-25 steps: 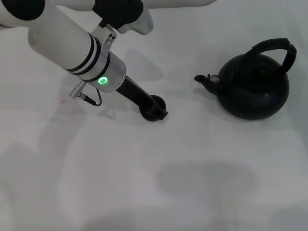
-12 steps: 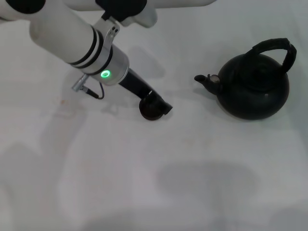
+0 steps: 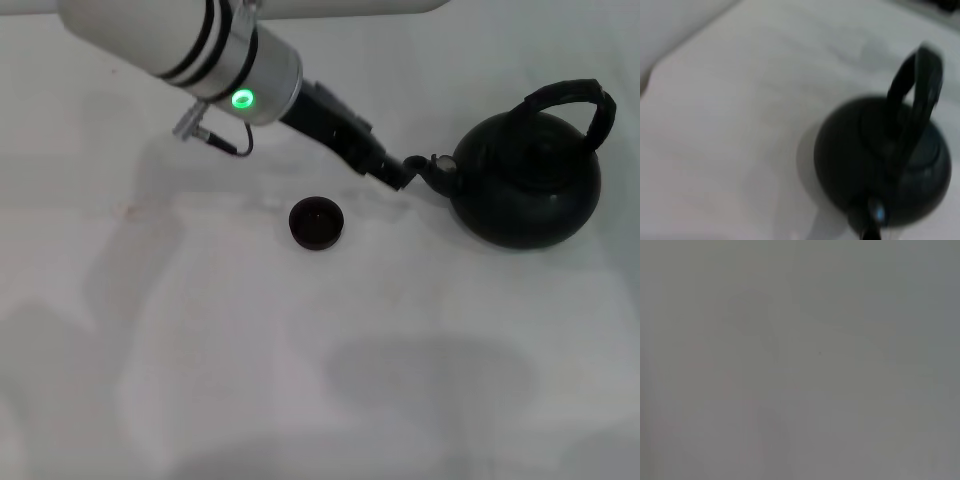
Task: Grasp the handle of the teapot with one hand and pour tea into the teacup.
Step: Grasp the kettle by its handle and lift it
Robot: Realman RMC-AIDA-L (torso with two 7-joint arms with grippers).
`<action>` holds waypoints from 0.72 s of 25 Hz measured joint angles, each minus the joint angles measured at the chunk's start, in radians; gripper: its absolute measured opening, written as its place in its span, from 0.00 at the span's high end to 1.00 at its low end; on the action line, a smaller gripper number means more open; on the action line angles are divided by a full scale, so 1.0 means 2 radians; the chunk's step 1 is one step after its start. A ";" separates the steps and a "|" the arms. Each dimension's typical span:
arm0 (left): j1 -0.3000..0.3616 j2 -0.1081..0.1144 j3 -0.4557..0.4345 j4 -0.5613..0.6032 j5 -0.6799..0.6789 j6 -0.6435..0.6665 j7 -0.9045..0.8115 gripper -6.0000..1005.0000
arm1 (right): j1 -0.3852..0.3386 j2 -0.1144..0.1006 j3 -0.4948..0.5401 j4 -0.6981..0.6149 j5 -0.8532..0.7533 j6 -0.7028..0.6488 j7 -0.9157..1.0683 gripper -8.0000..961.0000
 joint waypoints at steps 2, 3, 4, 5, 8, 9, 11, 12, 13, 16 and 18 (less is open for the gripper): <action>0.015 0.000 -0.026 0.021 -0.003 0.007 0.012 0.16 | 0.000 0.000 0.000 0.001 0.002 0.000 0.000 0.11; 0.015 0.000 -0.026 0.021 -0.003 0.007 0.012 0.16 | -0.001 -0.001 0.000 0.001 0.003 0.000 0.000 0.11; 0.022 -0.001 -0.034 0.026 -0.006 0.013 0.019 0.16 | -0.001 -0.001 0.000 0.001 0.004 0.000 0.000 0.11; 0.037 -0.001 -0.047 0.034 -0.015 0.027 0.030 0.16 | -0.001 -0.001 0.000 0.001 0.004 0.000 0.000 0.11; 0.076 -0.001 -0.076 0.042 -0.071 0.074 0.072 0.16 | -0.001 -0.001 0.000 0.002 0.005 0.000 -0.001 0.11; 0.090 -0.001 -0.086 0.042 -0.097 0.090 0.093 0.16 | -0.001 -0.001 0.001 0.002 0.005 0.000 -0.001 0.11; 0.119 -0.001 -0.108 0.034 -0.165 0.121 0.147 0.16 | 0.000 -0.001 0.001 0.002 0.005 0.000 -0.002 0.11; 0.132 -0.001 -0.117 0.028 -0.203 0.134 0.174 0.16 | 0.000 -0.001 0.002 0.002 0.005 0.000 -0.002 0.11; 0.141 -0.001 -0.124 0.020 -0.234 0.140 0.196 0.16 | 0.001 -0.001 0.002 0.002 0.005 0.000 -0.002 0.11; 0.170 -0.001 -0.149 -0.020 -0.360 0.150 0.298 0.16 | 0.001 -0.002 0.006 0.004 0.005 0.000 -0.001 0.11; 0.185 -0.001 -0.169 -0.062 -0.452 0.146 0.381 0.16 | 0.001 -0.002 0.006 0.005 0.005 0.001 0.002 0.11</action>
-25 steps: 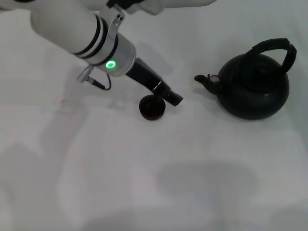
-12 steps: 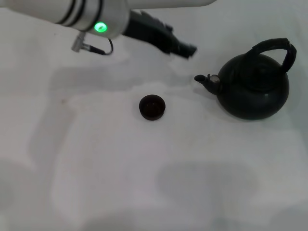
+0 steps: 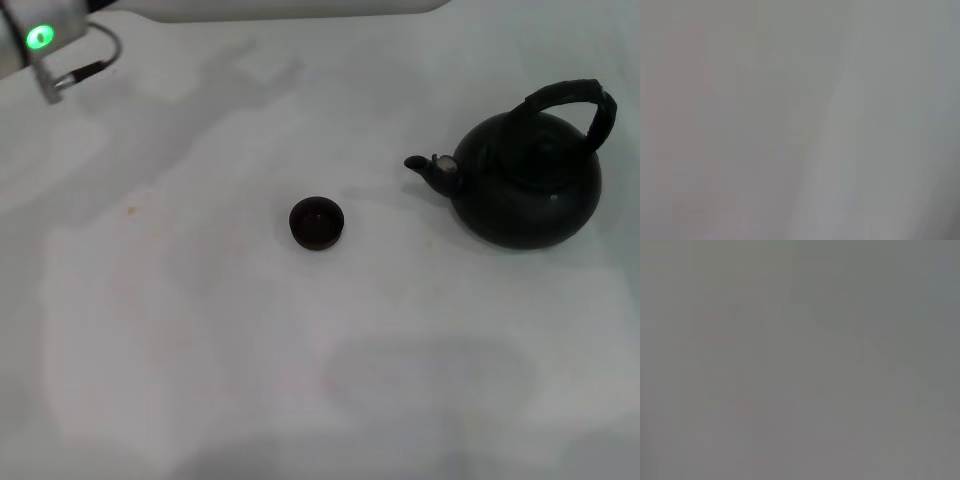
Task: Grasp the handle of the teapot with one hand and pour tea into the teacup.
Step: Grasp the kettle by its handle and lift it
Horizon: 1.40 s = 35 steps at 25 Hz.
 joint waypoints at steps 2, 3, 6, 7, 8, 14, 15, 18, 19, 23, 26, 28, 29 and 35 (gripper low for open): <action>0.007 0.000 -0.007 -0.033 -0.061 -0.008 0.056 0.16 | 0.000 0.000 0.000 0.001 0.000 0.003 0.008 0.11; 0.011 0.000 -0.008 -0.053 -0.097 -0.015 0.094 0.16 | 0.000 0.000 0.001 0.001 0.000 0.005 0.014 0.11; 0.021 0.000 -0.009 -0.105 -0.192 -0.043 0.200 0.16 | 0.000 -0.001 0.004 0.002 -0.001 0.018 0.040 0.11; 0.025 -0.001 -0.009 -0.126 -0.227 -0.059 0.241 0.16 | -0.001 -0.002 0.004 0.002 -0.003 0.024 0.052 0.11; 0.028 -0.002 -0.009 -0.162 -0.284 -0.087 0.307 0.16 | -0.002 -0.004 0.004 0.002 -0.004 0.031 0.068 0.11; 0.021 -0.002 -0.006 -0.248 -0.392 -0.117 0.395 0.17 | -0.016 -0.037 -0.001 0.002 -0.096 0.078 0.172 0.11; 0.019 -0.002 -0.007 -0.261 -0.402 -0.118 0.397 0.17 | -0.018 -0.044 -0.001 0.002 -0.120 0.085 0.189 0.11; 0.017 0.000 -0.008 -0.276 -0.408 -0.115 0.400 0.17 | -0.021 -0.064 -0.005 0.002 -0.204 0.098 0.232 0.11; 0.017 0.000 -0.009 -0.276 -0.409 -0.114 0.403 0.17 | -0.021 -0.067 -0.005 0.001 -0.225 0.099 0.238 0.11; 0.017 -0.002 -0.009 -0.282 -0.413 -0.113 0.413 0.17 | -0.022 -0.068 -0.006 0.001 -0.275 0.101 0.244 0.11; 0.017 -0.001 -0.009 -0.284 -0.415 -0.113 0.414 0.17 | -0.022 -0.067 -0.007 0.001 -0.299 0.110 0.245 0.11; 0.017 -0.001 -0.009 -0.284 -0.415 -0.113 0.414 0.17 | -0.020 -0.066 -0.007 0.001 -0.311 0.113 0.248 0.11; 0.017 0.000 -0.008 -0.285 -0.415 -0.113 0.414 0.17 | -0.020 -0.065 -0.007 0.001 -0.312 0.112 0.249 0.11; 0.019 0.000 -0.008 -0.285 -0.416 -0.113 0.414 0.17 | -0.009 -0.053 -0.003 0.003 -0.312 0.099 0.249 0.11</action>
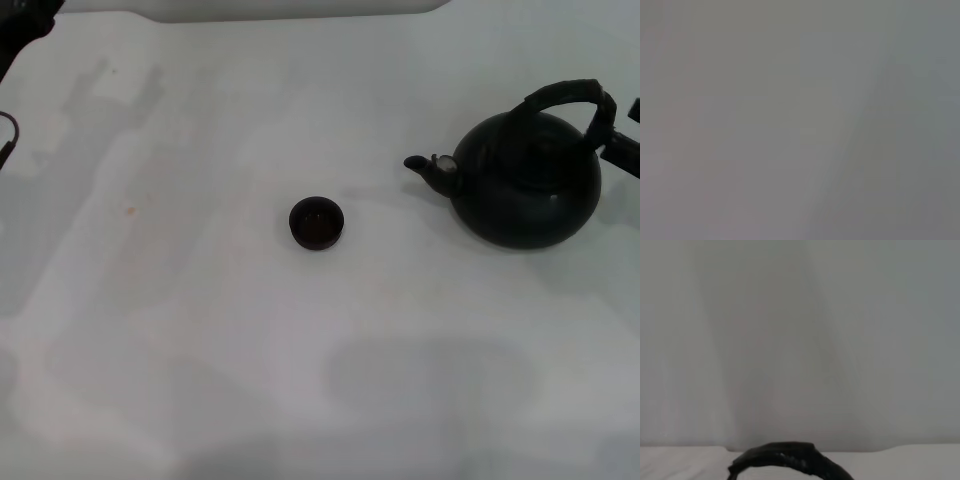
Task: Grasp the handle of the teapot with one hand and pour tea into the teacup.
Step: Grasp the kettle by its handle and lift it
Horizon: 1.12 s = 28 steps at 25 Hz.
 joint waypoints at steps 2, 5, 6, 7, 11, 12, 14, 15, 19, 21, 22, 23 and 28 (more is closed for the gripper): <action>0.000 0.000 0.000 -0.002 0.000 0.000 0.000 0.17 | 0.005 0.003 0.000 0.000 0.002 -0.014 0.001 0.11; 0.001 0.000 0.000 -0.005 0.000 0.000 -0.001 0.17 | 0.013 0.011 0.001 0.002 0.002 -0.027 -0.002 0.11; 0.002 0.000 0.000 -0.005 -0.001 0.000 -0.001 0.17 | 0.015 0.013 0.001 0.004 0.001 -0.029 -0.004 0.11; 0.003 0.000 0.000 -0.005 -0.001 0.000 -0.001 0.17 | 0.015 0.014 0.001 0.005 0.000 -0.030 -0.006 0.11; 0.004 0.000 0.000 -0.006 -0.001 0.000 -0.001 0.17 | 0.015 0.019 0.002 0.006 0.002 -0.036 -0.013 0.13; 0.004 0.000 0.000 -0.006 -0.001 0.000 -0.001 0.17 | 0.015 0.019 0.002 0.007 0.003 -0.036 -0.015 0.13; 0.004 0.000 0.000 -0.006 -0.001 0.000 -0.002 0.17 | 0.013 0.019 0.002 0.007 0.003 -0.036 -0.017 0.13; 0.004 0.000 0.000 -0.006 -0.001 0.000 -0.002 0.17 | 0.013 0.019 0.002 0.007 0.004 -0.036 -0.017 0.14; 0.004 0.000 0.000 -0.006 -0.001 -0.001 -0.001 0.17 | 0.011 0.020 0.003 0.007 0.004 -0.035 -0.017 0.27; 0.001 0.000 0.000 -0.007 -0.001 -0.001 0.000 0.17 | 0.011 0.022 0.003 0.006 0.004 -0.034 -0.017 0.36; 0.001 0.000 0.000 -0.007 -0.001 -0.001 0.000 0.17 | 0.011 0.023 0.003 0.007 0.004 -0.034 -0.017 0.39; 0.000 0.001 0.000 -0.008 -0.001 -0.001 0.000 0.17 | 0.011 0.024 0.003 0.009 0.004 -0.033 -0.017 0.43; 0.000 0.001 0.000 -0.012 -0.008 -0.001 0.000 0.17 | 0.014 0.030 0.003 0.024 0.004 -0.030 -0.015 0.65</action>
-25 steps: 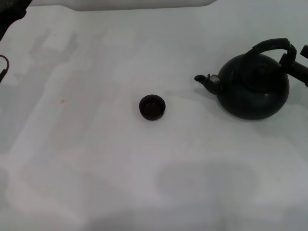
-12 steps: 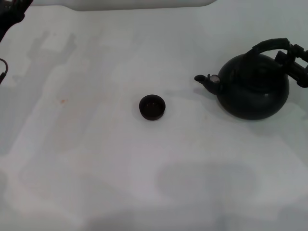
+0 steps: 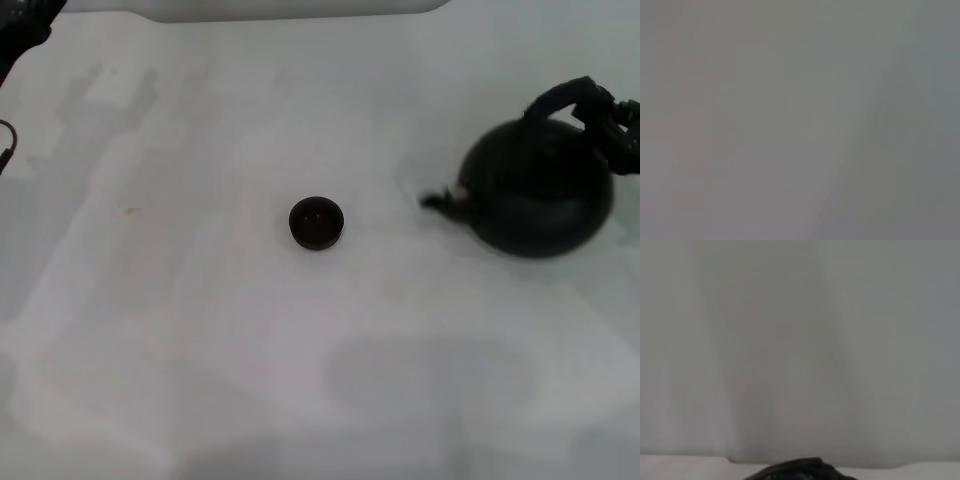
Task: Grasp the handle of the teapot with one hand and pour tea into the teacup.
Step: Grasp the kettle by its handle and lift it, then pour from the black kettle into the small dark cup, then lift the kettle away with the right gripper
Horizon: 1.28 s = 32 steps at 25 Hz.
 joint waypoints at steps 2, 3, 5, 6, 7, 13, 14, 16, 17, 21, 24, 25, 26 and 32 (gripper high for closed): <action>0.000 0.000 0.000 0.000 -0.001 0.000 0.000 0.17 | 0.002 0.001 0.000 0.002 -0.001 -0.001 0.000 0.79; 0.000 0.000 0.000 0.000 -0.001 0.000 0.000 0.17 | 0.004 0.001 0.000 0.002 -0.001 -0.002 0.000 0.79; 0.000 0.000 0.000 0.000 -0.001 0.000 0.000 0.17 | 0.006 0.002 0.000 0.002 -0.002 -0.005 0.000 0.79; 0.001 0.000 0.000 0.000 -0.001 0.000 0.000 0.17 | 0.007 0.002 0.000 0.003 -0.002 -0.005 0.000 0.79; 0.001 0.000 0.000 -0.001 -0.001 0.000 0.000 0.17 | 0.007 0.003 0.000 0.005 -0.002 -0.005 -0.001 0.79; 0.001 0.000 0.000 -0.005 -0.001 0.001 -0.001 0.17 | 0.010 0.016 -0.007 0.046 -0.004 -0.006 -0.004 0.79; 0.001 0.000 0.000 -0.005 -0.001 0.001 -0.001 0.17 | 0.015 0.018 -0.010 0.052 -0.005 -0.006 -0.007 0.79; 0.000 -0.001 0.000 -0.005 -0.001 0.001 -0.001 0.17 | 0.028 0.020 -0.016 0.058 -0.005 -0.010 -0.013 0.79; 0.000 -0.001 0.000 -0.005 -0.001 0.001 -0.001 0.17 | 0.034 0.020 -0.019 0.059 -0.005 -0.013 -0.014 0.79; 0.000 -0.001 0.000 -0.007 -0.001 0.001 -0.002 0.17 | 0.066 0.019 -0.041 0.062 -0.005 -0.041 -0.029 0.80; 0.000 -0.001 0.000 -0.011 -0.001 0.001 -0.002 0.17 | 0.082 0.020 -0.058 0.065 -0.005 -0.067 -0.052 0.80; 0.000 -0.001 0.000 -0.011 -0.001 0.001 -0.002 0.17 | 0.087 0.020 -0.062 0.065 -0.005 -0.074 -0.057 0.80; 0.000 -0.001 0.000 -0.012 -0.001 0.001 -0.002 0.17 | 0.091 0.020 -0.065 0.066 -0.005 -0.078 -0.062 0.80; 0.001 -0.001 0.000 -0.013 -0.001 0.001 -0.003 0.17 | 0.101 0.020 -0.072 0.067 -0.005 -0.077 -0.098 0.81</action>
